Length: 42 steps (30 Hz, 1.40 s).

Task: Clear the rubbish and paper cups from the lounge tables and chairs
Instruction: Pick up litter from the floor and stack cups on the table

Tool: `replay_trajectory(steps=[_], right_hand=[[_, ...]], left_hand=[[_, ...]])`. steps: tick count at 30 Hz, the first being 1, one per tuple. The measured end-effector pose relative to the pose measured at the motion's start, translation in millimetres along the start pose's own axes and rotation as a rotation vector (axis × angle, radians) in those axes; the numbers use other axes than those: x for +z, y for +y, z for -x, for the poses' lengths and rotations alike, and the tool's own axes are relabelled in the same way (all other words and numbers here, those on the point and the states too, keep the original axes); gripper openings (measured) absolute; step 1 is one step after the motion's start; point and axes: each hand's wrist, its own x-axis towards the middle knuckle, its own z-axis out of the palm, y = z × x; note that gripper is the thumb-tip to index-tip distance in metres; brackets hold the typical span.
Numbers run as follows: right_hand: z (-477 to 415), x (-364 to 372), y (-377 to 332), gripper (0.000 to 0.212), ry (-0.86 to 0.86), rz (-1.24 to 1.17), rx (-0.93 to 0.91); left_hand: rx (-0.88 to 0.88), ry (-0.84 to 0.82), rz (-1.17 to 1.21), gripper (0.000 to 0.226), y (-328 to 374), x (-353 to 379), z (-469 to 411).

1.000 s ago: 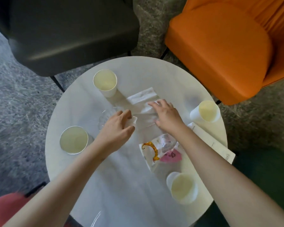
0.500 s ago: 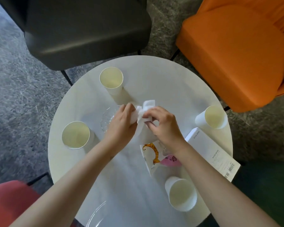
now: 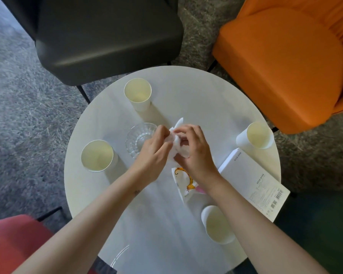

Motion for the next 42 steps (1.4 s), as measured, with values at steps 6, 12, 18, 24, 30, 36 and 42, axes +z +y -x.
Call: replay_trajectory(steps=[6,12,18,24,30,36,42], right_hand=[[1,2,-14,0.024,0.039,0.080,0.005],[-11,23,-29,0.017,0.046,0.065,-0.007],[-27,64,-57,0.027,0.023,-0.023,-0.087],[-28,94,-79,0.019,-0.213,0.007,-0.215],[-23,111,-82,0.020,-0.415,0.060,-0.218],[-25,120,-79,0.015,-0.279,0.408,-0.386],[-26,124,-73,0.042,-0.581,0.539,-0.229]], left_hand=[[0.119,0.024,-0.220,0.008,-6,-25,13],[0.139,0.257,-0.504,0.033,-18,-77,31],[-0.103,0.277,-0.580,0.076,-45,-113,60],[-0.094,0.148,-0.489,0.084,-58,-119,70],[-0.090,0.158,-0.219,0.075,-61,-121,73],[-0.065,0.254,-0.318,0.089,-71,-117,68],[-0.074,0.220,-0.375,0.080,-77,-116,58]])
